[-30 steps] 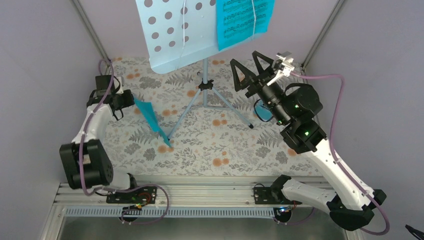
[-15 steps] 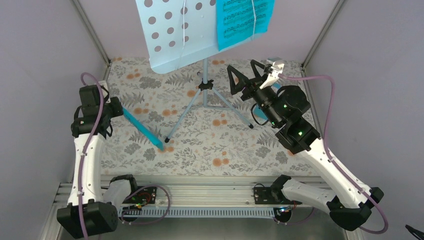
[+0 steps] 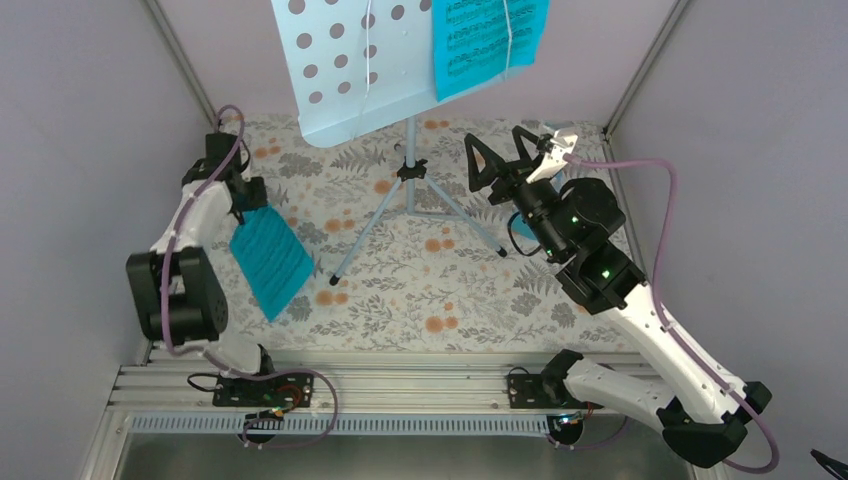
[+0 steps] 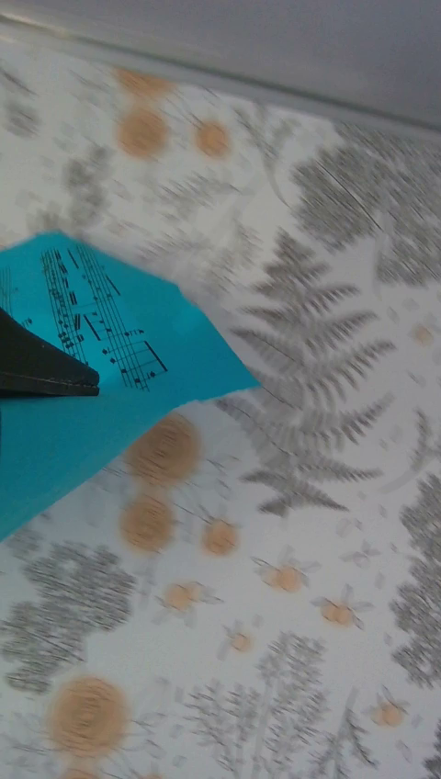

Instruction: Pack up the instrument practice props

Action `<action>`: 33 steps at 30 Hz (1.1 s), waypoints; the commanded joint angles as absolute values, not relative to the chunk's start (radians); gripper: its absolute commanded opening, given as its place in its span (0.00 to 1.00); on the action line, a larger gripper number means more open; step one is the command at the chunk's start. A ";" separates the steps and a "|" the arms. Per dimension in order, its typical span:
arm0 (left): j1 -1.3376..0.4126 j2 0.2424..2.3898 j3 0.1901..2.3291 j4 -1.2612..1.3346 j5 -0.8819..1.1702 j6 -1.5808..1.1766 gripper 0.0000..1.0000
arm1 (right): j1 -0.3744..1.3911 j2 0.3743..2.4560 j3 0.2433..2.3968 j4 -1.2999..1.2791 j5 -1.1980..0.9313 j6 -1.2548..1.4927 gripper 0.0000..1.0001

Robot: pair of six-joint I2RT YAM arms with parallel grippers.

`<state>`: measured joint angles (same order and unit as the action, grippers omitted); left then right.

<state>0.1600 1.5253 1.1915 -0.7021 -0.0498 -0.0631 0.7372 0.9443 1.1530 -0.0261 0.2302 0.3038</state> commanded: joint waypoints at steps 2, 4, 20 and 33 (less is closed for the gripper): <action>0.088 1.742 1.374 -0.623 -0.079 -0.048 0.02 | 0.730 0.907 1.122 -0.046 0.307 0.321 1.00; 0.074 1.826 1.443 -0.628 -0.101 -0.042 0.03 | 0.730 0.899 1.121 -0.066 0.314 0.324 1.00; 0.049 1.573 1.295 -0.358 -0.129 -0.040 0.91 | 0.722 0.880 0.888 -0.162 0.257 0.366 1.00; 0.045 1.013 0.909 -0.170 -0.008 0.003 0.99 | 0.360 1.285 0.877 0.092 -0.303 0.439 0.79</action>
